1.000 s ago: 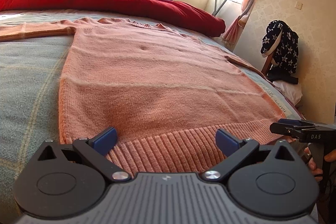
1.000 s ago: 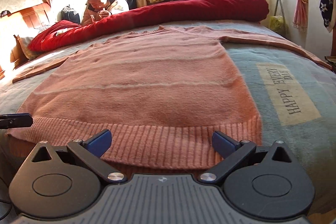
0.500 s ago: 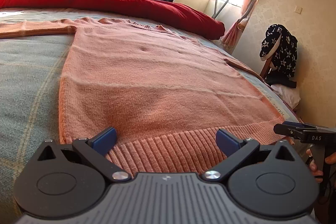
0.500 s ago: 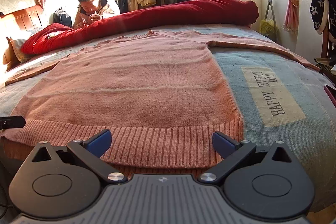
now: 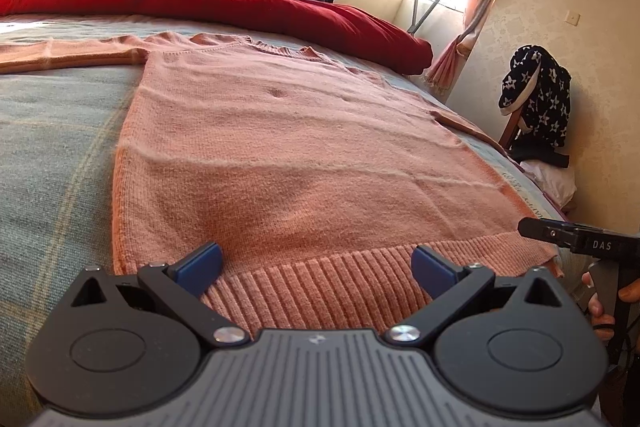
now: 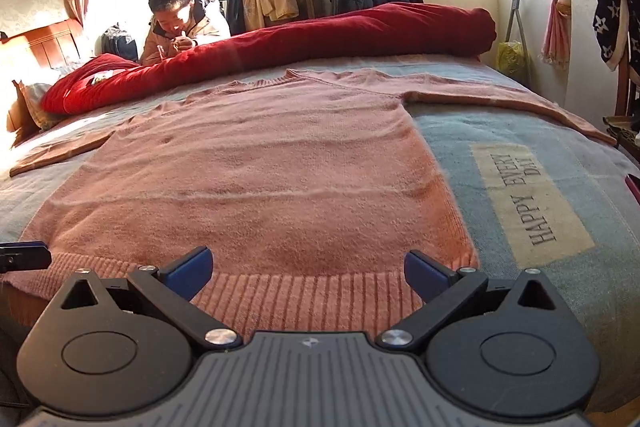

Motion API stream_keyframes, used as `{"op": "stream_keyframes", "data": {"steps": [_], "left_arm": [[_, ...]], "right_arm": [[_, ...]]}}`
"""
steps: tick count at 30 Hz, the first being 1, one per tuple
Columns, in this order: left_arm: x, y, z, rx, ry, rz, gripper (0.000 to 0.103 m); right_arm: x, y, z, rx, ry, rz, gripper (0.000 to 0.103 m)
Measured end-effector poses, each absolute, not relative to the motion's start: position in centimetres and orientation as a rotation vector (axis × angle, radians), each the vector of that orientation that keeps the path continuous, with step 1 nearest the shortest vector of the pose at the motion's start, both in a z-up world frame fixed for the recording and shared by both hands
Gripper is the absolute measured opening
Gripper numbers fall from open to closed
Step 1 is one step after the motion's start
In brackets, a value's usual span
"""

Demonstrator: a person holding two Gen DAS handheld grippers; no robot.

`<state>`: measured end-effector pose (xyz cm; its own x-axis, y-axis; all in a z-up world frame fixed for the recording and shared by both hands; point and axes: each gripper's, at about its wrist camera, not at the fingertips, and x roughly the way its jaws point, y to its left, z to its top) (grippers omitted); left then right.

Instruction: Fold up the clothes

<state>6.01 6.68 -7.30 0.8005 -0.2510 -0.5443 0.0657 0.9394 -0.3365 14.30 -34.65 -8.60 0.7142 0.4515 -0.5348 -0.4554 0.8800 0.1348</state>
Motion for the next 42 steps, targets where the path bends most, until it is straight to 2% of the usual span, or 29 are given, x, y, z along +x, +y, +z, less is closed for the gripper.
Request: {"op": "stream_keyframes", "data": {"steps": [6, 11, 18, 25, 28, 35, 40, 42], "left_arm": [[5.4, 7.3, -5.3, -0.338, 0.582, -0.145, 0.1], [6.0, 7.6, -6.4, -0.335, 0.651, -0.122, 0.1], [5.9, 7.5, -7.3, -0.316, 0.64, -0.124, 0.102], [5.9, 7.4, -7.4, -0.305, 0.637, -0.129, 0.102], [5.9, 7.6, -7.4, -0.322, 0.637, -0.127, 0.102], [7.6, 8.0, -5.7, -0.382, 0.709, -0.086, 0.102], [11.8, 9.3, -2.3, -0.349, 0.716, -0.067, 0.102], [13.7, 9.8, -1.0, -0.325, 0.719, -0.06, 0.102]], "right_arm": [[16.6, -29.1, -7.7, -0.088, 0.562, 0.611, 0.103], [17.5, -25.8, -10.3, -0.163, 0.633, 0.637, 0.103], [15.5, -26.8, -11.0, -0.189, 0.609, 0.588, 0.103], [15.4, -26.8, -10.1, -0.203, 0.69, 0.563, 0.103], [16.6, -26.5, -9.0, -0.169, 0.755, 0.572, 0.103], [22.7, -25.2, -6.0, -0.017, 0.744, 0.707, 0.103], [28.0, -22.9, -5.9, -0.006, 0.817, 0.702, 0.103], [28.6, -22.5, -7.5, -0.018, 0.854, 0.728, 0.103]]}}
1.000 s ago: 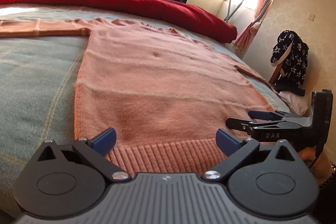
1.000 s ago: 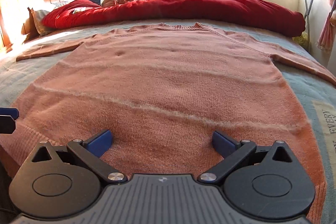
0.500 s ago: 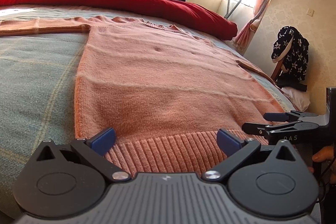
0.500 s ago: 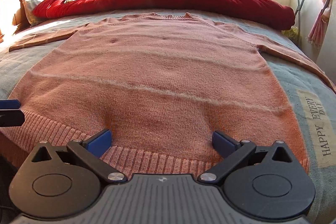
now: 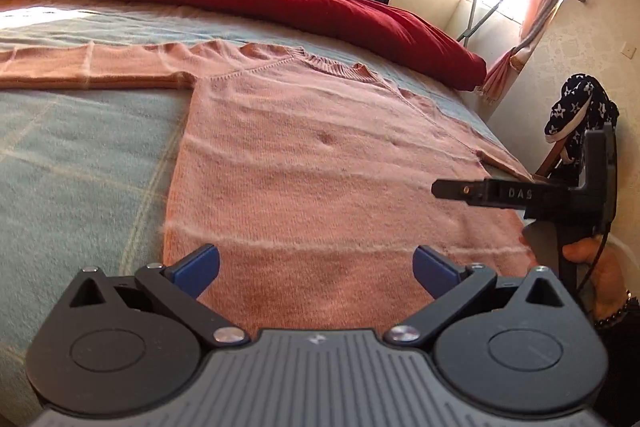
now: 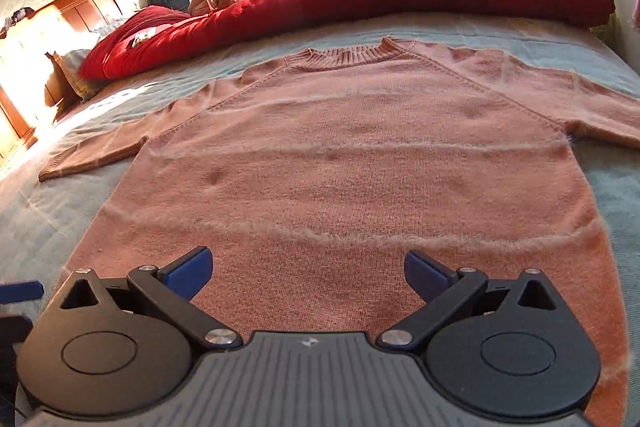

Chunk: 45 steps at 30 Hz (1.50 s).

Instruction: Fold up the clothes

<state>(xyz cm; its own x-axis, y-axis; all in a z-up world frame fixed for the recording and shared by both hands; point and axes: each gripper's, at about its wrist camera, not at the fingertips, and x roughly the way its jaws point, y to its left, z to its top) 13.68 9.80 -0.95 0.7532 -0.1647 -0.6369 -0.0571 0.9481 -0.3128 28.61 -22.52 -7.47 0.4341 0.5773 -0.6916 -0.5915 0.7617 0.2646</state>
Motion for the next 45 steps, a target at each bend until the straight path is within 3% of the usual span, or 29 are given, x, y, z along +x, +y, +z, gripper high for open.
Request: {"op": "stream_keyframes", "data": {"steps": [7, 15, 19, 25, 33, 40, 45], "left_arm": [[26.0, 12.3, 1.6, -0.292, 0.735, -0.048, 0.102], [39.5, 19.8, -3.5, -0.479, 0.817, 0.142, 0.102], [40.8, 23.1, -6.4, -0.588, 0.792, 0.165, 0.102], [42.6, 25.9, -6.4, -0.553, 0.777, 0.328, 0.102], [44.4, 20.5, -3.0, -0.459, 0.807, 0.127, 0.102], [49.4, 21.2, -6.6, -0.466, 0.835, 0.169, 0.102], [50.1, 21.9, -6.1, -0.461, 0.823, 0.208, 0.102]], "right_arm": [[26.8, -22.4, -9.2, -0.184, 0.783, 0.78, 0.103], [26.9, -22.5, -9.4, -0.191, 0.764, 0.783, 0.103], [26.7, -22.5, -9.5, -0.195, 0.754, 0.782, 0.103], [26.5, -22.5, -9.5, -0.206, 0.745, 0.781, 0.103], [26.2, -22.5, -9.5, -0.216, 0.733, 0.769, 0.103], [26.1, -22.4, -9.8, -0.227, 0.722, 0.771, 0.103], [26.0, -22.3, -9.9, -0.235, 0.709, 0.776, 0.103]]}}
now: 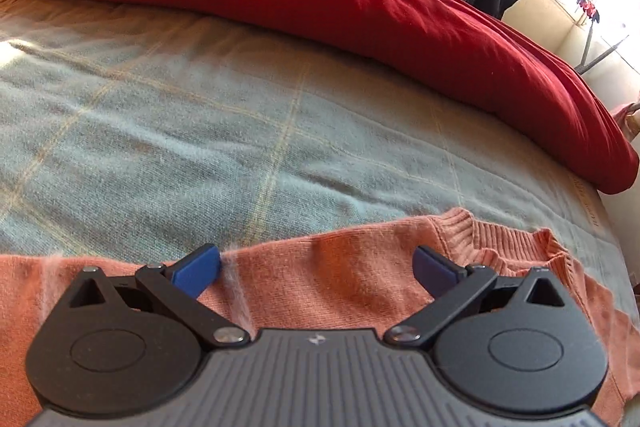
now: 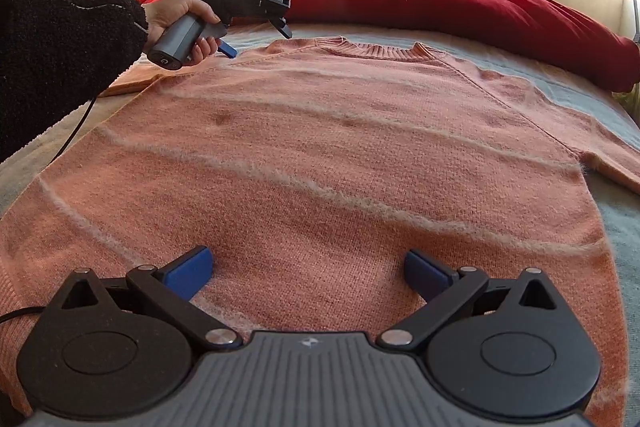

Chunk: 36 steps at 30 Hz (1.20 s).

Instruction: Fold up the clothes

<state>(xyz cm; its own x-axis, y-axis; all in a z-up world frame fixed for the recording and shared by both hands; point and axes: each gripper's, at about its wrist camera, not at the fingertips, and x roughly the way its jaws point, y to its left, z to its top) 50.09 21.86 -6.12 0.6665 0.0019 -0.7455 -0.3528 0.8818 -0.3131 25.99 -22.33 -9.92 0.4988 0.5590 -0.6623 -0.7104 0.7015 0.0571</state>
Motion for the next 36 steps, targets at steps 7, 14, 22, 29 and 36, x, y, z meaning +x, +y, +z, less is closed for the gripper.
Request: {"op": "stream_keyframes", "data": {"steps": [7, 14, 22, 29, 36], "left_arm": [[45.8, 20.3, -1.6, -0.345, 0.864, 0.228, 0.102], [37.5, 17.1, 5.6, -0.233, 0.872, 0.202, 0.102], [26.1, 8.1, 5.5, -0.093, 0.926, -0.031, 0.102], [19.5, 3.1, 0.7, 0.03, 0.889, -0.147, 0.102], [17.3, 2.5, -5.7, -0.065, 0.891, -0.132, 0.102]], "right_arm": [[25.6, -22.3, -9.6, -0.256, 0.71, 0.772, 0.103], [25.9, -22.0, -9.5, -0.249, 0.73, 0.759, 0.103], [23.2, -24.0, -6.6, -0.179, 0.786, 0.735, 0.103], [17.8, -28.3, -5.4, -0.207, 0.733, 0.584, 0.103], [17.4, -29.4, -10.3, -0.202, 0.769, 0.552, 0.103]]}}
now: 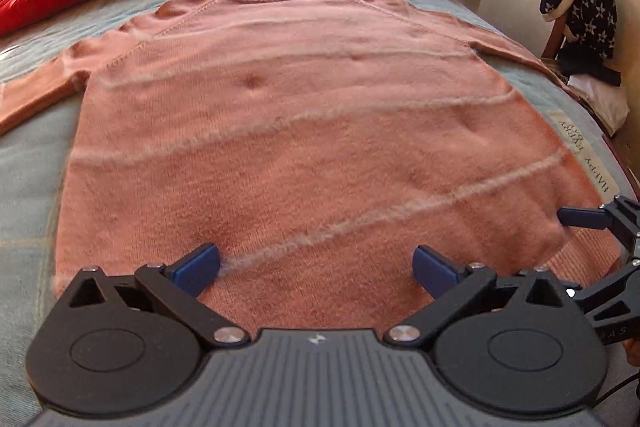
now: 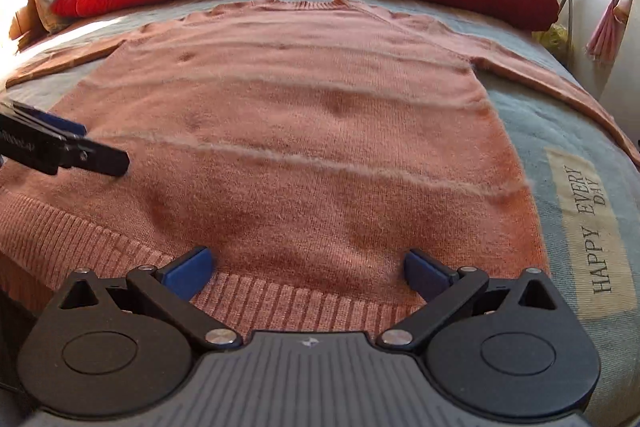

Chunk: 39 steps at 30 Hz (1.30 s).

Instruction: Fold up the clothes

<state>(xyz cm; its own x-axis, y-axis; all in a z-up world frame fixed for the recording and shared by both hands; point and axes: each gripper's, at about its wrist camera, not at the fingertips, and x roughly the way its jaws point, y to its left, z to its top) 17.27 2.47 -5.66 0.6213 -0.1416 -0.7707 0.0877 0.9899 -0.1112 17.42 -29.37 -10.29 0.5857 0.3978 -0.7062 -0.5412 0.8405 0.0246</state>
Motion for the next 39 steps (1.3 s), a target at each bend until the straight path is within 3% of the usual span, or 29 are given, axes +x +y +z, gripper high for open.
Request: {"op": "stream_keyframes", "data": {"steps": [11, 39], "left_arm": [[14.2, 1.7, -7.4, -0.024, 0.702, -0.085, 0.102], [10.3, 1.5, -7.1, 0.072, 0.693, -0.138, 0.102]], "right_arm": [[16.8, -29.5, -11.0, -0.171, 0.706, 0.528, 0.103], [15.5, -29.6, -11.7, -0.134, 0.627, 0.476, 0.103]]}}
